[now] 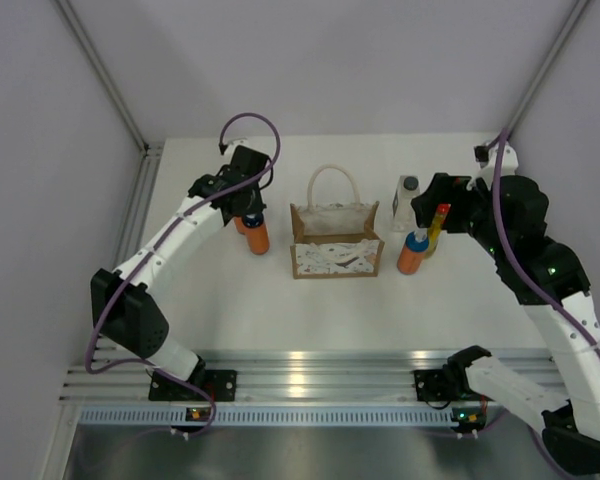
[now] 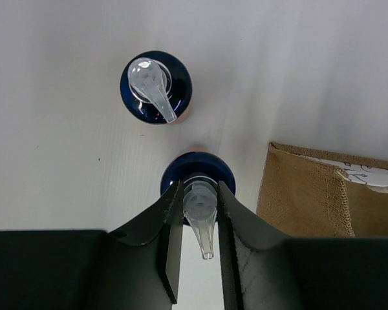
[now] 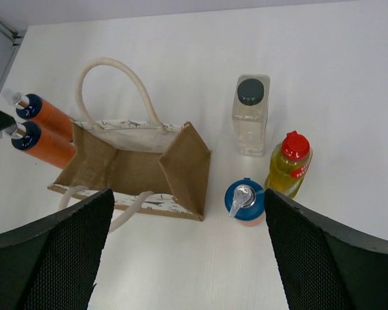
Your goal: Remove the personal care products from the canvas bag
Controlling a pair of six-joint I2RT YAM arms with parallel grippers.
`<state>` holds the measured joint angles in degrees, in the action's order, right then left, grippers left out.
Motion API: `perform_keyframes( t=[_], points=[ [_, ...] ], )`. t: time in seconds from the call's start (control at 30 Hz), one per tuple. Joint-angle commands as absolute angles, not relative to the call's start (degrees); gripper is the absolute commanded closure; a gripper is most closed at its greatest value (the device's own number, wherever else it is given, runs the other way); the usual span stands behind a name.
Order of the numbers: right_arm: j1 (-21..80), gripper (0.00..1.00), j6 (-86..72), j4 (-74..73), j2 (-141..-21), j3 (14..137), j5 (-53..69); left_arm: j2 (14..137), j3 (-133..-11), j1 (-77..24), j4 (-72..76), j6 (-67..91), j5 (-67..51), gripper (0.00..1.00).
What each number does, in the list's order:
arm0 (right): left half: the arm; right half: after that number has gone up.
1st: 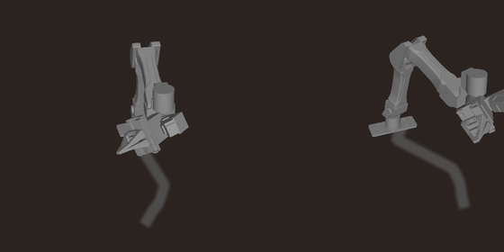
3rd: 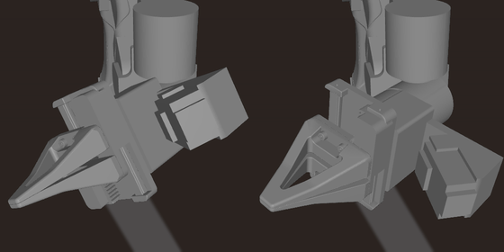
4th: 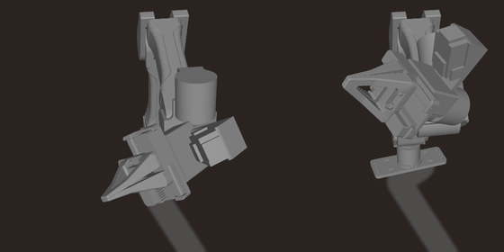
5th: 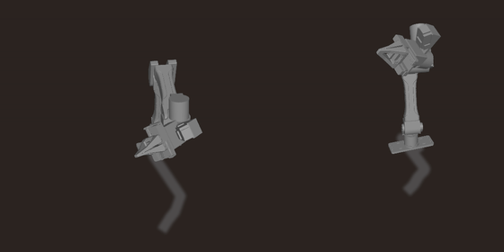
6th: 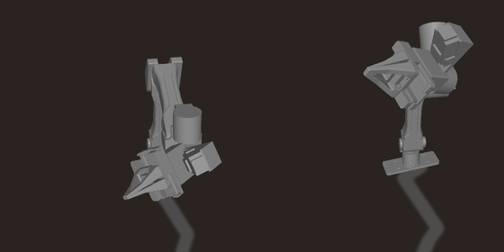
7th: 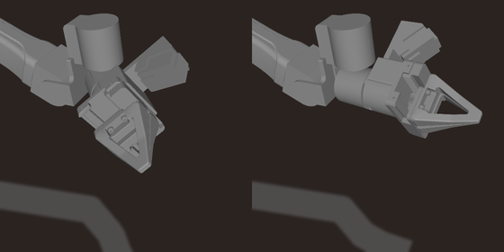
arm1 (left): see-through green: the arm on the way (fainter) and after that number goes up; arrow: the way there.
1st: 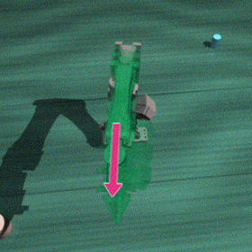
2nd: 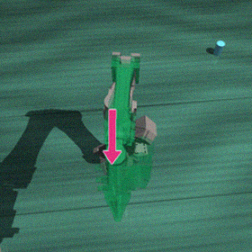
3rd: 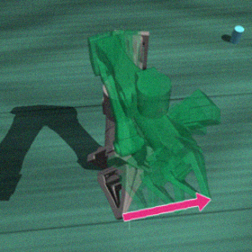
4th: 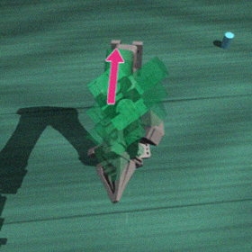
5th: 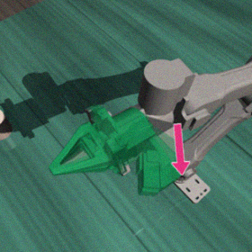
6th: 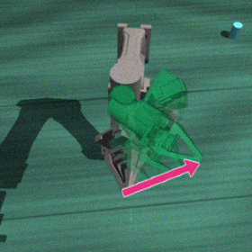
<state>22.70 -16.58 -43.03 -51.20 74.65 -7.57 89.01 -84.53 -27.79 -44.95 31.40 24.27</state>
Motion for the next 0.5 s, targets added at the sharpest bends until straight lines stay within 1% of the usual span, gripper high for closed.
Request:
perform_keyframes(
  t=[0.0, 0.13, 0.17, 0.27, 0.3, 0.4, 0.43, 0.47],
  points=[
    [21.9, 0.05, -15.9, -43.2, -50.2, 77.7, -6.9, 87.8, -84.7, -27.5, -36.5, 32.3, 25.3, 1.0],
    [21.9, 0.02, -15.5, -43.6, -50.2, 78.7, -7.2, 88.6, -84.1, -27.5, -36.6, 32.6, 24.9, 1.0],
    [21.9, 0.01, -15.4, -43.9, -50.2, 78.9, -7.1, 88.7, -83.9, -27.5, -36.6, 32.4, 24.9, 0.92],
    [21.9, 0.0, -15.4, -44.2, -50.1, 79.9, -7.1, 88.9, -83.2, -27.5, -36.7, 32.5, 25.0, 0.78],
    [21.9, 0.01, -15.4, -44.3, -50.3, 80.5, -7.1, 88.9, -83.1, -27.5, -36.7, 32.6, 25.0, 0.64],
    [21.9, 0.0, -15.1, -44.8, -50.7, 81.9, -7.2, 89.0, -82.7, -27.5, -36.7, 32.7, 25.0, 0.51],
    [21.9, 0.0, -15.0, -45.0, -50.9, 82.2, -7.2, 89.2, -82.8, -27.4, -36.7, 32.8, 25.0, 0.42],
    [21.9, 0.0, -15.0, -45.0, -51.0, 82.5, -7.2, 89.3, -83.1, -27.5, -36.8, 32.6, 24.9, 0.38]
  ],
)
